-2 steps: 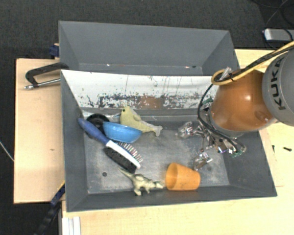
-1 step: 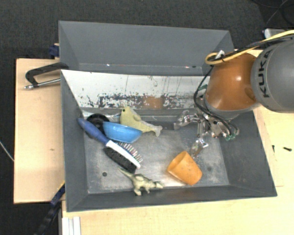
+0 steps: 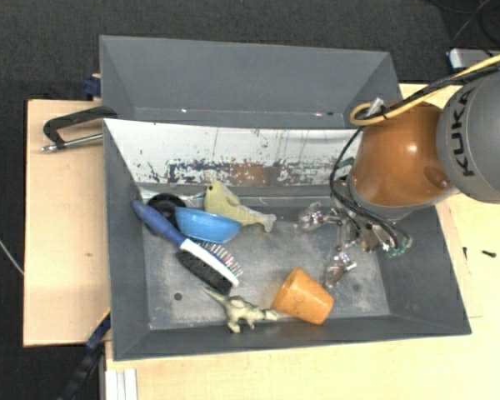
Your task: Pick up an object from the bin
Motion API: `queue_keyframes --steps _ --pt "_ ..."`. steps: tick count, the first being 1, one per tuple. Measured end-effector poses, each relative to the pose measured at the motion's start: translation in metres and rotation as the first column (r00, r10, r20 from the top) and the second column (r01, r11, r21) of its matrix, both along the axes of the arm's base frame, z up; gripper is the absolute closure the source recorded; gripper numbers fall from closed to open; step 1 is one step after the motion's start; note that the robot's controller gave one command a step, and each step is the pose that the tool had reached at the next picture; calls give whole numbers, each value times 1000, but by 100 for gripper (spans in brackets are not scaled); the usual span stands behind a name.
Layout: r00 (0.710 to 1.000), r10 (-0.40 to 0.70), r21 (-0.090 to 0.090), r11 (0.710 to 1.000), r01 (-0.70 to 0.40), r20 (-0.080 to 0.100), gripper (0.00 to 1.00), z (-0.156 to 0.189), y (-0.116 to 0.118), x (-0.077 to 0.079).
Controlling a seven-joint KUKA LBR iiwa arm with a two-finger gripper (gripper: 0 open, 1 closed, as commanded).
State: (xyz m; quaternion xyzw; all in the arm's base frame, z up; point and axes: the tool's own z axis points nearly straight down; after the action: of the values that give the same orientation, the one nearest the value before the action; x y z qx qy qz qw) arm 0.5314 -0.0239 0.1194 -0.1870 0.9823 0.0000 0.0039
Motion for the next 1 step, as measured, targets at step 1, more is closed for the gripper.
queue_keyframes --steps 1 --pt "978 -210 6 978 210 1 0 6 108 30"
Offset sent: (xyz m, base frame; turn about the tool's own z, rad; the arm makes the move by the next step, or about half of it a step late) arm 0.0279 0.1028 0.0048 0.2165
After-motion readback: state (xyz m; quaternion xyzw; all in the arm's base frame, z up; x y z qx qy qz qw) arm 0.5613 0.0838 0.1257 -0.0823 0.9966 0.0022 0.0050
